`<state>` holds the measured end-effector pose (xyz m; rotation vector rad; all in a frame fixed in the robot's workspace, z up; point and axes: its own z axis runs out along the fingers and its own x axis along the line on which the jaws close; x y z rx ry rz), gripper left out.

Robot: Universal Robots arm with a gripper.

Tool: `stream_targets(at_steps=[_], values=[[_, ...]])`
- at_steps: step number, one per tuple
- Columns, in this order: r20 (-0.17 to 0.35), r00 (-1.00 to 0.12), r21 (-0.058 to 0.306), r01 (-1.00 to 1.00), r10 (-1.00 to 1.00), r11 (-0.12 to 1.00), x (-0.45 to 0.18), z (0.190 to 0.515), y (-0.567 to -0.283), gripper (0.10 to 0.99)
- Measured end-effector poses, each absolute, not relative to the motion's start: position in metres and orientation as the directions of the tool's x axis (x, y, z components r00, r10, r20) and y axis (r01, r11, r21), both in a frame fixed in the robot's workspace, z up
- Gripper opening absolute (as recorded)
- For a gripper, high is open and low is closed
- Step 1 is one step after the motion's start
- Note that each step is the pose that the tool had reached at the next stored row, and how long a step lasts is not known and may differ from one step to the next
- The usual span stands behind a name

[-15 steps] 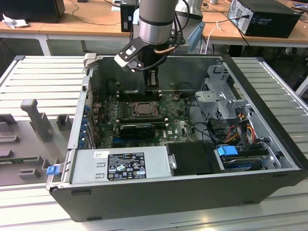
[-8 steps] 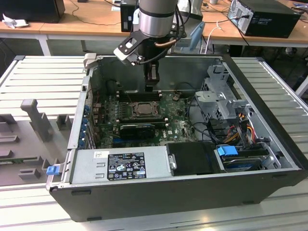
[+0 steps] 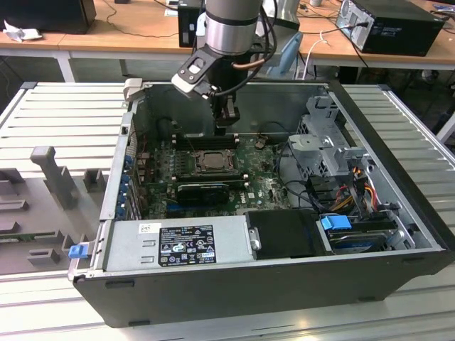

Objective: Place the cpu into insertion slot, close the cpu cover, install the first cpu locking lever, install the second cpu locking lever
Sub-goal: 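Install the first cpu locking lever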

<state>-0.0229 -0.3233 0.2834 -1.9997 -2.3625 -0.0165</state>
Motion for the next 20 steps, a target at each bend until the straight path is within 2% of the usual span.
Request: stream_targets(at_steps=[15, 20], values=[[0.042, -0.321, -0.022, 0.947, 0.946, 0.322, -0.0229, 0.2834, -0.3232, 0.106], [0.042, -0.442, -0.022, 0.896, 0.896, 0.443, -0.0229, 0.2834, -0.3232, 0.106]])
